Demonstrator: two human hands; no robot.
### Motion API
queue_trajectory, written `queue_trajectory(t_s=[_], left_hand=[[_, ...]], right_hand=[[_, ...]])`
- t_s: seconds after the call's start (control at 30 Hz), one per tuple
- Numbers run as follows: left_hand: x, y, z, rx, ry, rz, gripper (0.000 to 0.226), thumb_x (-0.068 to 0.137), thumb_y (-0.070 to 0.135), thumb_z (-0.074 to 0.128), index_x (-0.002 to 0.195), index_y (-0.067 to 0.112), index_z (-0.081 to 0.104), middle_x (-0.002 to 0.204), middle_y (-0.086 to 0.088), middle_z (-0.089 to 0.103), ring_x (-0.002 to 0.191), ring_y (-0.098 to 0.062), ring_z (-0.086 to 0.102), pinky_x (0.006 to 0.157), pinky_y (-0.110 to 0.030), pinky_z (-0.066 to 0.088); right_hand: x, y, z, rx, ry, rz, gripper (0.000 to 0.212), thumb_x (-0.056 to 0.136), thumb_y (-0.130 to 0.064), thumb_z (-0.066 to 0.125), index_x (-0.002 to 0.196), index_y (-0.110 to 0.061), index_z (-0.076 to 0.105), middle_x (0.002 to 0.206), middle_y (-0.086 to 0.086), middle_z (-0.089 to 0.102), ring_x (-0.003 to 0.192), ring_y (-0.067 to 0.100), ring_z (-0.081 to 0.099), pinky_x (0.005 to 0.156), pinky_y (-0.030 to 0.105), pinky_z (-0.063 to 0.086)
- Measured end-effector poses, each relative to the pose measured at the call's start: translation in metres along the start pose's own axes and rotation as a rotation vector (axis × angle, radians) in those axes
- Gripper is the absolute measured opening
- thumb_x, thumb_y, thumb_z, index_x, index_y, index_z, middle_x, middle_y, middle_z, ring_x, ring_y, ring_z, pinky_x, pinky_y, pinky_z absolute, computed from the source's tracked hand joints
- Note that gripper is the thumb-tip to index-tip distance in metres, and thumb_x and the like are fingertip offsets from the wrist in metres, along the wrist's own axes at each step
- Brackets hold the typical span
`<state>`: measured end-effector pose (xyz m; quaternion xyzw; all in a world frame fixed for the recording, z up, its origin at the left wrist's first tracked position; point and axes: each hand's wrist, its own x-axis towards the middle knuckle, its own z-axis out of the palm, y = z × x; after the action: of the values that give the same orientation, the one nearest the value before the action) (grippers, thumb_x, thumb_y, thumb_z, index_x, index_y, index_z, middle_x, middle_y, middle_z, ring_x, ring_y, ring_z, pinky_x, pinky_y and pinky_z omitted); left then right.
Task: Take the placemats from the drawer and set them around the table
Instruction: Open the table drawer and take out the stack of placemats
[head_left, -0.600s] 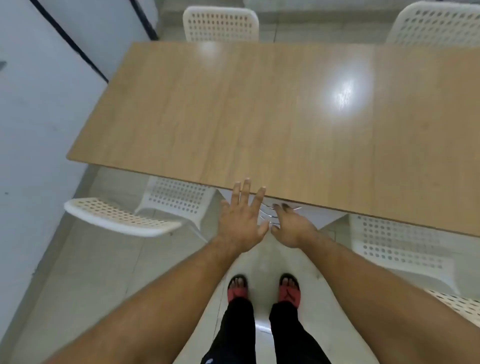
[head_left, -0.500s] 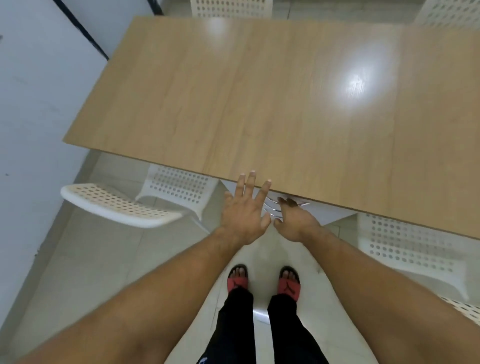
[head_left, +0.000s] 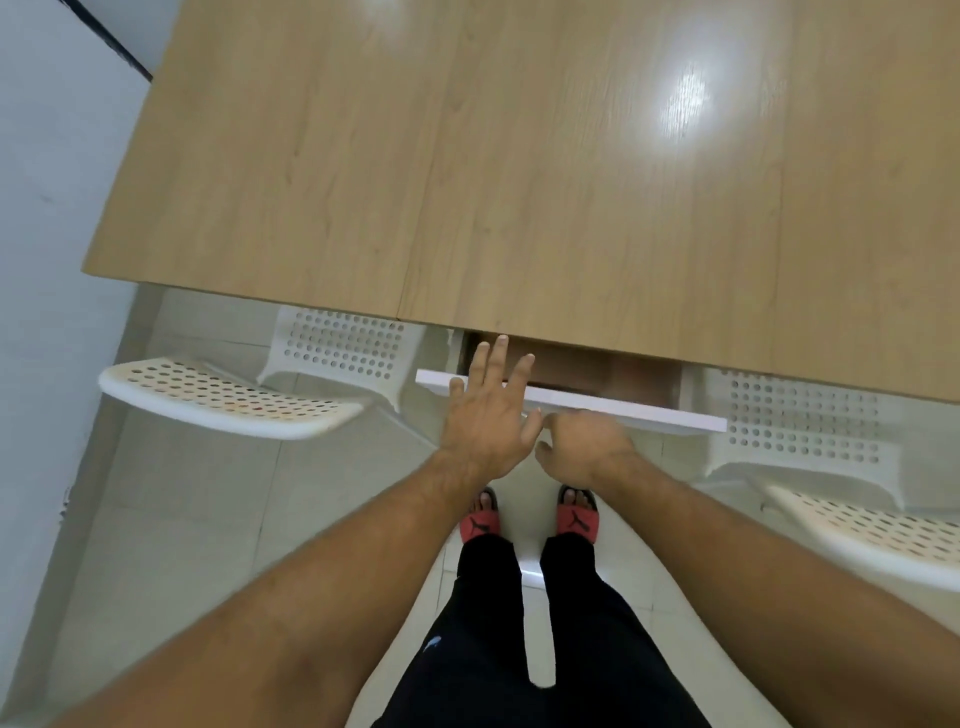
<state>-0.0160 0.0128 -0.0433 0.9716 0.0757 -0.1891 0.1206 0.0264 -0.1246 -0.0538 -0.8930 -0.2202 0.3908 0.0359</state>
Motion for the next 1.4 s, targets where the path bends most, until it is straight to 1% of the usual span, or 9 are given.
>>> queue_trajectory(t_s=[0.17, 0.33, 0.47, 0.7, 0.77, 0.9, 1.13, 1.27, 1.4], left_hand=[[-0.02, 0.001, 0.013, -0.072, -0.003, -0.064, 0.059, 0.095, 0.046, 0.04, 0.145, 0.016, 0.037, 0.156, -0.013, 0.031, 0.146, -0.029, 0.025, 0.113, -0.052, 0.031], [-0.026, -0.003, 0.028, -0.182, -0.104, -0.231, 0.065, 0.091, 0.039, 0.047, 0.147, 0.012, 0.032, 0.159, -0.02, 0.021, 0.145, -0.036, 0.024, 0.114, -0.048, 0.032], [-0.022, -0.006, 0.032, -0.304, -0.225, -0.38, 0.074, 0.089, 0.037, 0.053, 0.153, 0.016, 0.021, 0.163, -0.02, 0.007, 0.144, -0.037, 0.027, 0.111, -0.047, 0.038], [-0.022, -0.002, 0.036, -0.492, -0.203, -0.672, 0.087, 0.089, 0.04, 0.056, 0.155, 0.009, 0.009, 0.127, -0.013, 0.059, 0.123, -0.034, 0.049, 0.078, -0.037, 0.049], [-0.025, -0.004, 0.039, -0.468, -0.201, -0.716, 0.079, 0.084, 0.045, 0.058, 0.146, 0.005, 0.028, 0.122, -0.013, 0.062, 0.112, -0.033, 0.058, 0.081, -0.038, 0.054], [-0.037, -0.01, 0.037, -0.415, -0.318, -0.642, 0.048, 0.085, 0.053, 0.062, 0.104, 0.009, 0.063, 0.107, -0.009, 0.068, 0.093, -0.029, 0.064, 0.073, -0.029, 0.051], [-0.05, -0.026, 0.034, -0.915, -0.373, -0.694, 0.044, 0.083, 0.036, 0.077, 0.111, 0.018, 0.048, 0.108, 0.0, 0.061, 0.097, -0.021, 0.063, 0.086, -0.032, 0.053], [-0.051, -0.046, 0.031, -1.184, -0.419, -0.665, 0.05, 0.081, 0.017, 0.081, 0.123, 0.011, 0.054, 0.114, -0.009, 0.069, 0.098, -0.026, 0.068, 0.091, -0.042, 0.056], [-0.056, -0.07, 0.017, -1.375, -0.602, -0.553, 0.047, 0.086, 0.004, 0.074, 0.129, 0.01, 0.057, 0.12, -0.012, 0.07, 0.11, -0.028, 0.067, 0.089, -0.034, 0.057]], right_hand=[[-0.03, -0.005, -0.011, 0.153, 0.193, 0.059, 0.03, 0.089, -0.038, 0.044, 0.094, -0.026, 0.071, 0.085, 0.0, 0.072, 0.075, 0.024, 0.065, 0.063, 0.029, 0.05], [-0.02, 0.01, 0.009, 0.382, 0.141, 0.22, 0.041, 0.087, -0.036, 0.048, 0.124, -0.026, 0.062, 0.113, 0.002, 0.07, 0.095, 0.023, 0.063, 0.082, 0.034, 0.054], [-0.004, 0.018, 0.034, 0.637, 0.069, 0.348, 0.068, 0.091, -0.04, 0.053, 0.153, -0.019, 0.035, 0.142, 0.008, 0.055, 0.119, 0.028, 0.058, 0.097, 0.035, 0.049], [-0.011, 0.005, 0.079, 0.935, 0.06, 0.526, 0.074, 0.078, -0.047, 0.062, 0.144, -0.021, 0.042, 0.137, 0.008, 0.054, 0.113, 0.028, 0.059, 0.096, 0.033, 0.048], [-0.023, -0.003, 0.094, 0.939, 0.076, 0.553, 0.076, 0.082, -0.044, 0.063, 0.15, -0.021, 0.036, 0.146, 0.01, 0.043, 0.122, 0.032, 0.055, 0.103, 0.037, 0.046], [-0.035, -0.003, 0.111, 0.938, 0.098, 0.619, 0.077, 0.087, -0.044, 0.06, 0.154, -0.024, 0.028, 0.146, 0.011, 0.036, 0.124, 0.037, 0.052, 0.106, 0.042, 0.045], [-0.024, 0.024, 0.103, 1.11, 0.109, 0.628, 0.102, 0.06, -0.078, 0.057, 0.148, -0.029, 0.04, 0.139, 0.005, 0.055, 0.118, 0.029, 0.059, 0.103, 0.044, 0.049], [-0.029, 0.025, 0.093, 1.27, 0.159, 0.596, 0.091, 0.074, -0.065, 0.07, 0.148, -0.025, 0.037, 0.131, -0.007, 0.054, 0.115, 0.023, 0.056, 0.105, 0.045, 0.046], [-0.041, 0.03, 0.088, 1.569, 0.133, 0.612, 0.086, 0.068, -0.052, 0.085, 0.139, -0.02, 0.048, 0.123, 0.001, 0.069, 0.107, 0.026, 0.067, 0.095, 0.046, 0.055]])
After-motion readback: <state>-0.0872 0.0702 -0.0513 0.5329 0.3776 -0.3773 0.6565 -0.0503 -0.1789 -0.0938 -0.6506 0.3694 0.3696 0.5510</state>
